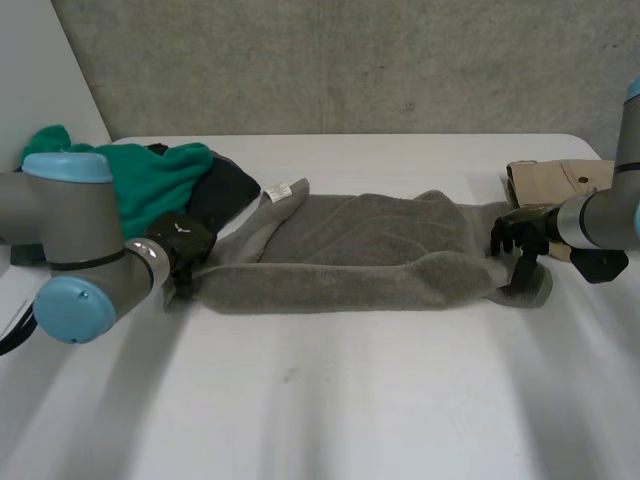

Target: Fold the laundry.

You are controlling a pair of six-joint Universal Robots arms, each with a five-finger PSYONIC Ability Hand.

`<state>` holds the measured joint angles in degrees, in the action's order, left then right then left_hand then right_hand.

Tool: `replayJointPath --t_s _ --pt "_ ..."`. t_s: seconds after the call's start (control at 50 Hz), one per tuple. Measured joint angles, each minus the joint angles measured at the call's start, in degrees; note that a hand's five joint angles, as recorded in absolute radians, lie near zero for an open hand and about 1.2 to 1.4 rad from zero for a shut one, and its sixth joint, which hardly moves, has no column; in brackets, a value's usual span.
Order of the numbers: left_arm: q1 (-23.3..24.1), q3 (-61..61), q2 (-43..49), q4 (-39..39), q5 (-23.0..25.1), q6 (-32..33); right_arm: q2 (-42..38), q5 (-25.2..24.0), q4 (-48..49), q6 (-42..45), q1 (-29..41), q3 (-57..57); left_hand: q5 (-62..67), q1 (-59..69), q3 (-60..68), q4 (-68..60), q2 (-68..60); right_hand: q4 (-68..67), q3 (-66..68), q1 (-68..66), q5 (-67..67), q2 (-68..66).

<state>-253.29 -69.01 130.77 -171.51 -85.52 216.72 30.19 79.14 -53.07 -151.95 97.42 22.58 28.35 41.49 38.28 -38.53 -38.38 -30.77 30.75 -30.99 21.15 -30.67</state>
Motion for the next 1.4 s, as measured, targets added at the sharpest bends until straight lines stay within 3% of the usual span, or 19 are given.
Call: replayJointPath --t_s 0.02,0.06,0.1,0.12,0.14,0.34,0.5,0.56,0.64,0.72,0.84,0.94,1.04,1.1,1.18,1.24,1.4 --pt "0.0 0.1 0.2 -0.2 -0.1 0.2 -0.1 0.1 -0.1 0.1 0.0 0.0 0.0 0.0 0.0 0.0 0.0 -1.7 1.8 -1.8 1.7 -1.8" --pt "0.0 0.7 1.3 -0.8 -0.6 1.2 -0.3 0.3 -0.5 0.7 0.2 0.1 19.7 21.0 19.9 -19.9 -20.1 -13.2 13.3 -14.0 12.9 -14.5" --pt "0.1 1.0 1.7 -1.0 -0.7 1.7 -0.3 0.4 -0.7 0.9 0.2 0.1 22.9 23.7 23.1 -23.1 -24.0 -19.0 19.2 -19.1 18.8 -19.7" --pt "0.2 1.3 1.9 -1.0 -0.6 2.0 0.0 0.6 -1.4 1.5 0.2 0.4 28.0 25.5 29.0 -29.3 -29.4 -32.5 32.5 -32.2 32.2 -33.5" --pt "0.2 1.4 1.8 -0.9 -0.5 2.2 0.1 0.7 -1.9 1.8 0.2 0.5 28.0 25.5 29.5 -29.8 -29.8 -35.5 35.3 -32.9 34.4 -35.8" --pt "-0.1 -2.6 -10.9 3.0 3.9 1.0 8.7 3.7 -7.5 7.1 -1.0 6.8 28.0 25.5 29.6 -29.9 -29.9 -37.3 36.9 -32.9 35.4 -36.6" --pt "-2.0 -9.4 -30.1 8.5 7.8 -0.6 26.8 2.0 -7.5 13.9 -2.8 26.6 28.0 25.5 29.6 -29.9 -29.9 -37.3 36.9 -32.9 35.5 -36.6" --pt "-3.0 -13.5 -37.0 15.3 9.5 1.8 38.6 -1.1 -6.1 21.7 -3.9 41.6 28.0 25.5 29.8 -29.9 -30.1 -37.3 36.9 -32.9 35.8 -36.6" --pt "-3.6 -16.4 -37.6 20.4 11.0 6.9 46.0 -3.4 -3.7 30.5 -5.3 53.7 28.0 25.5 29.8 -29.9 -30.1 -37.3 37.2 -32.9 35.8 -36.6" --pt "-4.0 -16.4 -32.8 20.7 11.2 11.6 46.7 -3.8 -0.5 35.1 -5.4 59.2 28.0 25.5 29.8 -29.9 -30.1 -37.3 37.2 -32.9 35.8 -36.6" --pt "-2.5 -6.1 -19.2 16.9 7.1 14.3 40.6 -0.3 5.9 33.0 -2.9 56.6 28.0 25.5 29.8 -30.0 -30.1 -37.3 37.2 -32.9 35.8 -36.6" --pt "-0.6 6.6 -13.1 14.1 4.4 12.3 35.0 4.8 13.6 25.9 -0.2 46.2 28.0 25.5 29.8 -30.1 -30.1 -37.3 37.2 -32.9 35.8 -36.6" --pt "0.8 21.3 -12.3 4.8 4.6 4.3 32.2 10.1 28.1 14.8 1.6 32.1 28.0 25.5 29.8 -30.1 -30.1 -37.4 37.2 -32.9 35.8 -36.6" --pt "0.6 26.0 -14.7 -8.0 5.9 -5.0 33.3 12.2 42.2 7.8 1.7 28.0 28.0 25.5 29.8 -30.1 -30.1 -37.4 37.2 -32.9 35.8 -36.6" --pt "0.1 25.9 -17.5 -20.6 5.7 -14.2 35.4 12.6 56.9 3.4 1.7 29.1 28.0 25.5 29.8 -30.1 -30.1 -37.4 37.2 -32.9 35.8 -36.6" --pt "-0.2 23.8 -18.8 -25.1 4.9 -18.1 37.3 11.9 65.9 2.0 1.8 32.6 28.0 25.5 29.8 -30.1 -30.1 -37.4 37.2 -32.9 36.1 -36.6" --pt "-1.5 10.0 -19.5 -21.7 3.8 -17.1 40.3 6.7 70.1 2.4 1.9 46.3 28.0 25.5 29.8 -30.1 -30.2 -37.6 37.3 -32.9 36.3 -36.6"
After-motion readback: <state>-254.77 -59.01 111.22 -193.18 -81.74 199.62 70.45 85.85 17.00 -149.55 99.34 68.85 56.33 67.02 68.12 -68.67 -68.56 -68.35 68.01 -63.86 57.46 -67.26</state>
